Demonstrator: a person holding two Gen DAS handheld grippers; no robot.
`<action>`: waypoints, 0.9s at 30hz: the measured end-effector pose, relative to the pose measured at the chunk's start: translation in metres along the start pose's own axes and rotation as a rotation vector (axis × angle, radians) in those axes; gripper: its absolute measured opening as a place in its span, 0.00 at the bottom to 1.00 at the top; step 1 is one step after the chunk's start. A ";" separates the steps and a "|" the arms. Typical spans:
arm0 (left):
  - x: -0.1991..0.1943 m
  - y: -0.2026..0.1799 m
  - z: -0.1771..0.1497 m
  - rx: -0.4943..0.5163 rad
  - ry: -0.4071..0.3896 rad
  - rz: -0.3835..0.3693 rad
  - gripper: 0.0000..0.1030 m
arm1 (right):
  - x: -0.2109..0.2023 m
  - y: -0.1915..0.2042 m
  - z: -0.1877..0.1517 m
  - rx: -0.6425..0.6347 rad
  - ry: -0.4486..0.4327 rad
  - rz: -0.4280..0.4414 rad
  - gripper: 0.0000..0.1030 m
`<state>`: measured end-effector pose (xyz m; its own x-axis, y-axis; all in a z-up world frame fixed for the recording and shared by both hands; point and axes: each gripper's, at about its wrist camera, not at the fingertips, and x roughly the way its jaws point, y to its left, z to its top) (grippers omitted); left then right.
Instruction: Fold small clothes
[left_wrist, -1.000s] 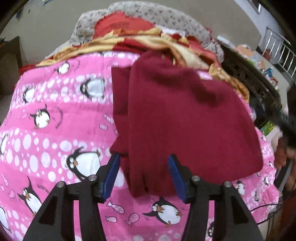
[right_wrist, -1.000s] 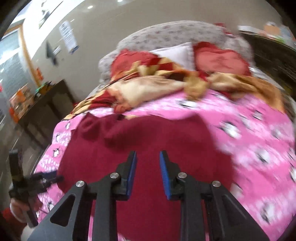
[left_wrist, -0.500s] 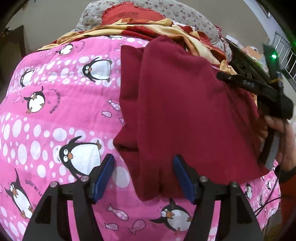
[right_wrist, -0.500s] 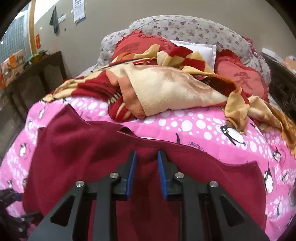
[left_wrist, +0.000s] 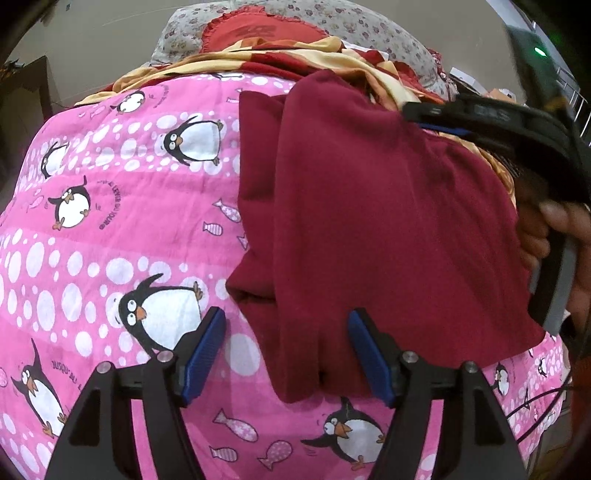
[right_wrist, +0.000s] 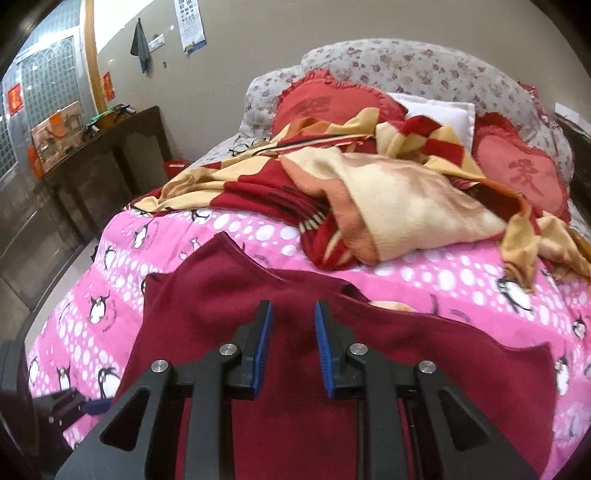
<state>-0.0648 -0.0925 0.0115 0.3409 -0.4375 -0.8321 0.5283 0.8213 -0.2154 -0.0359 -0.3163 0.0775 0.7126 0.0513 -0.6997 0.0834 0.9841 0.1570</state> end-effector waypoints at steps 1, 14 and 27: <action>0.000 0.000 0.001 0.000 0.001 0.001 0.72 | 0.007 0.002 0.001 0.003 0.013 0.005 0.32; -0.003 0.009 -0.002 -0.040 -0.018 -0.047 0.74 | 0.015 0.012 0.013 0.070 0.078 0.044 0.50; -0.029 0.034 -0.025 -0.096 -0.066 -0.087 0.83 | 0.068 0.122 0.014 -0.167 0.213 -0.018 0.80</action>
<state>-0.0763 -0.0428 0.0152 0.3495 -0.5288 -0.7735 0.4821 0.8094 -0.3354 0.0332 -0.1952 0.0589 0.5479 0.0512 -0.8350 -0.0342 0.9987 0.0388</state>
